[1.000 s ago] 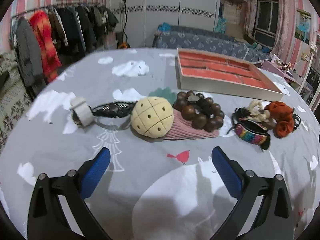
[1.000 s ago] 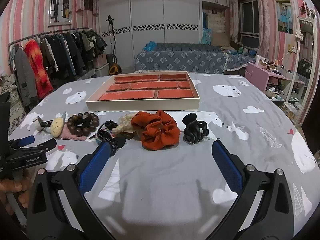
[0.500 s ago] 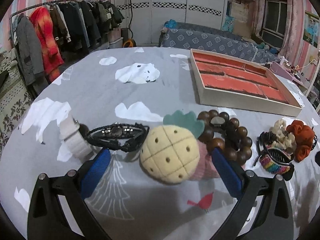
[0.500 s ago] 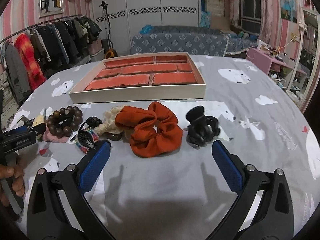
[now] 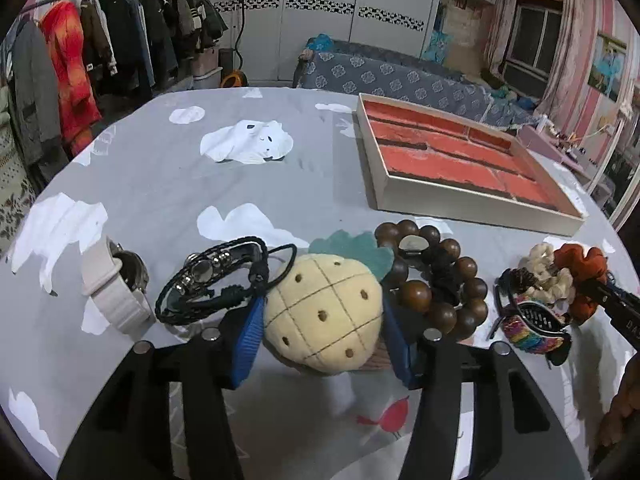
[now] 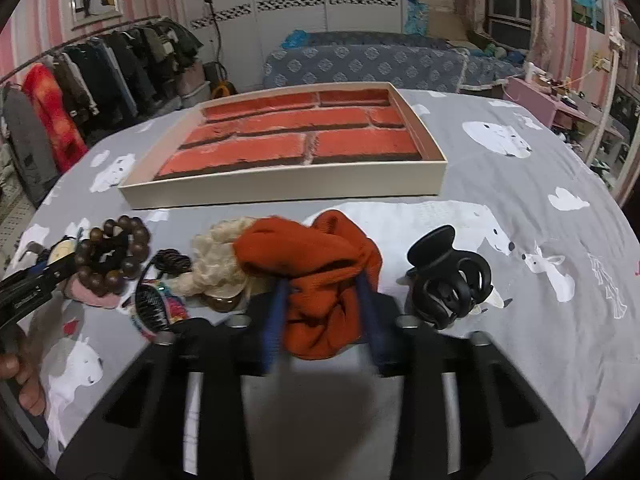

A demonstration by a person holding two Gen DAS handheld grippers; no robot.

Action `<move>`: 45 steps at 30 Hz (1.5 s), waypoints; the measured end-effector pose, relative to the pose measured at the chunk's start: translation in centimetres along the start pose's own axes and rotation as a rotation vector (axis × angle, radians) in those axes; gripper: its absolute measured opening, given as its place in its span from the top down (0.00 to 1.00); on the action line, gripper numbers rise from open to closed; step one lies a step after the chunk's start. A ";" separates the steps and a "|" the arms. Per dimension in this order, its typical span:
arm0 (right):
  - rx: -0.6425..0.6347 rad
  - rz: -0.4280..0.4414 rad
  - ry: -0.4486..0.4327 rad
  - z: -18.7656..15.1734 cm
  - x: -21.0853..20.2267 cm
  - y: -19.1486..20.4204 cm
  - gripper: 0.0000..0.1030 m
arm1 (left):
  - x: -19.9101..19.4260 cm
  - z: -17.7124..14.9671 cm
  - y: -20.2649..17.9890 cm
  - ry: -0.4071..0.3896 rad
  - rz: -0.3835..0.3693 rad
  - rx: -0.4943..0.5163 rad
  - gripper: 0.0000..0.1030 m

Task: Organize jewelry
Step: 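Grasp the pineapple plush with the left tool while the right tool grasps the orange scrunchie, then carry the plush with the left tool into the tray while the right tool drops the orange scrunchie there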

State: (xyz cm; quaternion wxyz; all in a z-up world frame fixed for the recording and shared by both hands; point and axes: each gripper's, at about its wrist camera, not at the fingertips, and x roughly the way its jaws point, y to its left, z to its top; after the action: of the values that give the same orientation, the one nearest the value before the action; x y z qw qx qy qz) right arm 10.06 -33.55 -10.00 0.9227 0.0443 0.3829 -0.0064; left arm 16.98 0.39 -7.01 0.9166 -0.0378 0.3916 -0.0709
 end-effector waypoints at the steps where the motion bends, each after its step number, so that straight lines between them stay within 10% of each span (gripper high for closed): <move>1: -0.008 0.010 -0.005 -0.1 -0.4 0.1 0.81 | -0.2 -0.1 0.0 -0.003 -0.004 -0.003 0.50; 25: -0.013 0.065 -0.127 -2.0 -8.9 -0.1 0.84 | -10.3 -2.4 -2.1 -0.109 -0.033 0.019 0.51; 45: -0.022 0.033 -0.186 -0.1 -10.0 -1.2 0.83 | -10.3 0.8 -4.2 -0.172 -0.011 0.073 0.51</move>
State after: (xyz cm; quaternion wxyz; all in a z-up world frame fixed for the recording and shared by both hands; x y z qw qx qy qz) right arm 2.86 -34.92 -3.13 0.9547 0.0396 0.2949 0.0089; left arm 10.10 -2.15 1.45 0.9472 -0.0123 0.3085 -0.0866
